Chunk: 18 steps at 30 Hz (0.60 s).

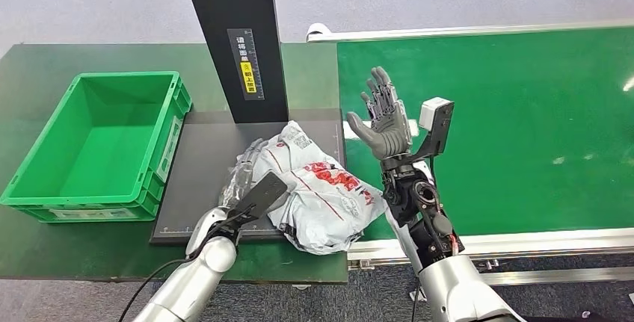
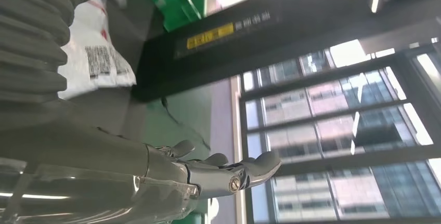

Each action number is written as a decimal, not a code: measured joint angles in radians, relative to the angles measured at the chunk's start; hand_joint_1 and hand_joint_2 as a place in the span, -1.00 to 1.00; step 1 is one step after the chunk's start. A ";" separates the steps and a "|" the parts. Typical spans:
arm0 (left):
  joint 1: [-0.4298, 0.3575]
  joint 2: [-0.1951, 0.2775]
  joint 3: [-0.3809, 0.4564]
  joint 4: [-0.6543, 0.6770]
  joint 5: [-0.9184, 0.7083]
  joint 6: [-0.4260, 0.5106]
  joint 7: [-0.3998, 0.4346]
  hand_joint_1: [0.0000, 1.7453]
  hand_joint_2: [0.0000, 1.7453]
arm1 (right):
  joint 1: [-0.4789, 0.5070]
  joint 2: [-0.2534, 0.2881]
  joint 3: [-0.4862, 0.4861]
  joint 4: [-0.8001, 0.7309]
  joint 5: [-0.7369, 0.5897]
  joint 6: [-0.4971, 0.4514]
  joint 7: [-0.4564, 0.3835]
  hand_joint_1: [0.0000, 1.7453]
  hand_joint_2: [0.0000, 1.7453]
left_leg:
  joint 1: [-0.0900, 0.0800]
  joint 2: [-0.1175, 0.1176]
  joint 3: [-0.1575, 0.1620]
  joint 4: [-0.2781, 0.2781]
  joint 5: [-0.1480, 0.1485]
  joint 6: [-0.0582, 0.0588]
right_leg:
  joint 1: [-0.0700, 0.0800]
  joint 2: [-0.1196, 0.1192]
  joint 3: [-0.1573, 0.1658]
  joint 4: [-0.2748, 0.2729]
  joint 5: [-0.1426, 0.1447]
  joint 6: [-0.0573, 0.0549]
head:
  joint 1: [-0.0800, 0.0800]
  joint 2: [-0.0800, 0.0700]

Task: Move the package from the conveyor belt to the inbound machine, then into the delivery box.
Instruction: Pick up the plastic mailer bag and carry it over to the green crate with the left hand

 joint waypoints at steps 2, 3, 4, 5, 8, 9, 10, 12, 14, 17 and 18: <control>-0.034 -0.009 -0.003 0.081 -0.010 -0.010 -0.008 -1.00 1.00 | 0.000 -0.001 -0.004 -0.007 0.011 -0.026 -0.006 -1.00 1.00 | 0.000 0.000 0.000 0.000 0.000 0.000 | 0.000 0.000 0.000 0.000 0.000 0.000 | 0.000 0.000; -0.048 -0.013 -0.003 0.114 -0.014 -0.012 -0.014 -1.00 1.00 | -0.001 -0.002 -0.007 -0.008 0.014 -0.031 -0.007 -1.00 1.00 | 0.000 0.000 0.000 0.000 0.000 0.000 | 0.000 0.000 0.000 0.000 0.000 0.000 | 0.000 0.000; -0.061 -0.016 -0.003 0.143 -0.017 -0.014 -0.020 -1.00 1.00 | -0.001 -0.003 -0.009 -0.009 0.015 -0.034 -0.007 -1.00 1.00 | 0.000 0.000 0.000 0.000 0.000 0.000 | 0.000 0.000 0.000 0.000 0.000 0.000 | 0.000 0.000; -0.072 -0.019 -0.003 0.166 -0.021 -0.017 -0.023 -1.00 1.00 | -0.001 -0.004 -0.010 -0.009 0.017 -0.036 -0.007 -1.00 1.00 | 0.000 0.000 0.000 0.000 0.000 0.000 | 0.000 0.000 0.001 0.000 0.000 0.000 | 0.000 0.000; -0.093 -0.023 -0.004 0.208 -0.036 -0.031 -0.025 -0.70 1.00 | -0.001 -0.004 -0.011 -0.009 0.023 -0.037 -0.007 -1.00 1.00 | 0.000 0.000 0.001 0.000 0.000 0.000 | 0.000 0.000 0.002 0.000 0.000 0.000 | 0.000 0.000; -0.098 -0.024 -0.004 0.216 -0.041 -0.036 -0.025 -0.30 1.00 | -0.001 -0.004 -0.011 -0.009 0.025 -0.037 -0.007 -1.00 1.00 | 0.000 0.000 0.002 0.000 0.000 0.000 | 0.000 0.000 0.003 0.000 0.000 0.000 | 0.000 0.000; -0.101 -0.024 -0.005 0.224 -0.046 -0.040 -0.025 0.12 1.00 | -0.001 -0.004 -0.011 -0.009 0.026 -0.037 -0.007 -1.00 1.00 | 0.000 0.000 0.003 0.000 0.000 0.000 | 0.000 0.000 0.004 0.000 0.000 0.000 | 0.000 0.000; -0.107 -0.026 -0.007 0.239 -0.054 -0.047 -0.025 0.69 1.00 | -0.001 -0.004 -0.011 -0.009 0.028 -0.037 -0.007 -1.00 1.00 | 0.000 0.000 0.004 0.000 0.000 0.000 | 0.000 0.000 0.006 0.000 0.000 0.000 | 0.000 0.000; -0.113 -0.027 -0.010 0.254 -0.061 -0.048 -0.025 0.74 1.00 | -0.003 -0.004 -0.011 -0.009 0.030 -0.037 -0.007 -1.00 1.00 | 0.000 0.000 0.006 0.000 0.000 0.000 | 0.000 0.000 0.007 0.000 0.000 0.000 | 0.000 0.000; -0.119 -0.026 -0.011 0.263 -0.066 -0.043 -0.030 0.74 1.00 | -0.009 -0.005 -0.009 -0.005 0.056 -0.033 0.005 -1.00 1.00 | 0.000 -0.001 0.008 0.000 0.000 0.000 | 0.000 0.000 0.009 0.000 0.000 0.000 | 0.000 0.000; -0.119 -0.026 -0.010 0.263 -0.065 -0.041 -0.033 0.74 1.00 | -0.014 -0.006 -0.005 0.002 0.080 -0.033 0.018 -1.00 1.00 | 0.000 -0.001 0.008 0.000 0.000 0.000 | 0.000 0.000 0.010 0.000 0.000 0.000 | 0.000 0.000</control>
